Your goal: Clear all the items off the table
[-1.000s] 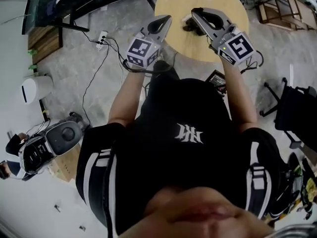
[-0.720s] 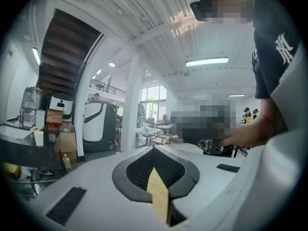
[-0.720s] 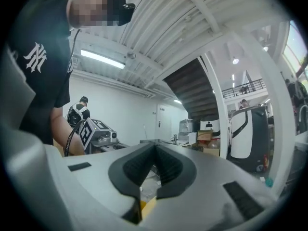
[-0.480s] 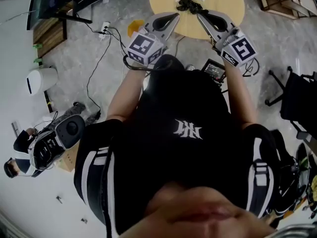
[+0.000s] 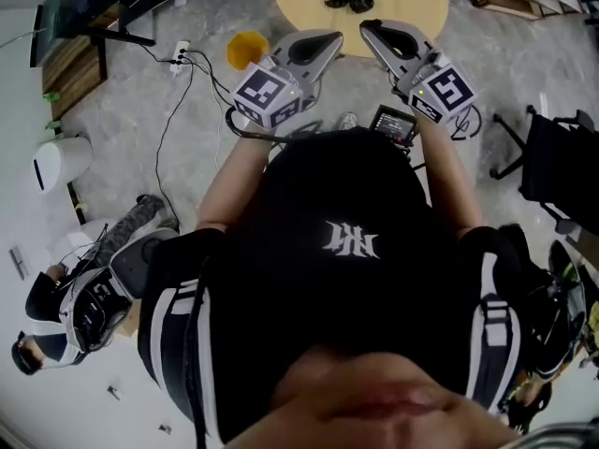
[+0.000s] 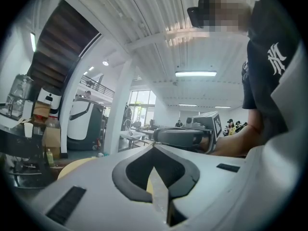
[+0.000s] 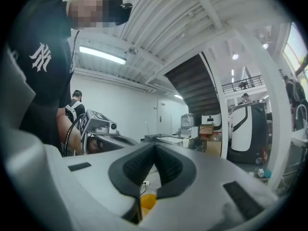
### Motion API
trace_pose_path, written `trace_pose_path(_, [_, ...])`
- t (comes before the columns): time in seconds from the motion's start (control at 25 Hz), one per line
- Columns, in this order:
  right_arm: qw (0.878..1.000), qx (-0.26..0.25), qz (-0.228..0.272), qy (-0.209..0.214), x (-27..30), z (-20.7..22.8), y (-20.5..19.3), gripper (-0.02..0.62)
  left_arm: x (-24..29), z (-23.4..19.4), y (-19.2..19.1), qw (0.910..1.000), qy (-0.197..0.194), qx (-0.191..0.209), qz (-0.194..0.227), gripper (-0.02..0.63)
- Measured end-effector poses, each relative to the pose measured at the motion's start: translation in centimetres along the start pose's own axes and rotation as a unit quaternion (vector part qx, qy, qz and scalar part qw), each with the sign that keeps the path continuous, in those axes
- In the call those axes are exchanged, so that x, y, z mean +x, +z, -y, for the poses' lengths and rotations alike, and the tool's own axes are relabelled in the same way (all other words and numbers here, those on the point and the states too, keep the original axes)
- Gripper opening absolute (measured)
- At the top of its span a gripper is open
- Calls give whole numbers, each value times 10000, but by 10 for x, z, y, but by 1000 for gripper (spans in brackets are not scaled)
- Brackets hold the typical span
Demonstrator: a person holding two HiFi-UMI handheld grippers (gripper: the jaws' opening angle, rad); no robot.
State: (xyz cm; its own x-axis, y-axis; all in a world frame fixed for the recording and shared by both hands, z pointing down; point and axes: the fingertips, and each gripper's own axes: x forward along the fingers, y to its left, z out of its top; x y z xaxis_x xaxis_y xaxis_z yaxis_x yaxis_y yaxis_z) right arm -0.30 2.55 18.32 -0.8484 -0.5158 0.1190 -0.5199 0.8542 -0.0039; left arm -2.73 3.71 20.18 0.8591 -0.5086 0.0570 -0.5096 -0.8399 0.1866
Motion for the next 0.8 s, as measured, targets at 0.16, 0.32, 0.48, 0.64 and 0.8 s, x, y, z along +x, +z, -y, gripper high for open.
trace_pose_path(0.16, [9998, 27, -166, 72, 5, -27, 4, 3, -25, 18, 3, 10000, -14, 47, 5, 9])
trace_pose_path(0.32, [9993, 51, -336, 137, -5, -50, -1, 3, -42, 30, -2, 9999, 102, -33, 73, 9])
trace_pose_path(0.48, [9988, 95, -468, 138, -28, -66, -9, 3, -42, 55, -11, 9999, -9, -117, 50, 9])
trace_pose_path(0.64, [9988, 58, -429, 206, -44, -74, -7, 3, -40, 76, -12, 9995, -64, -304, 61, 9])
trace_pose_path(0.8, [9991, -31, -275, 312, -60, -72, 4, 3, -34, 90, -6, 9997, 45, -233, 51, 9])
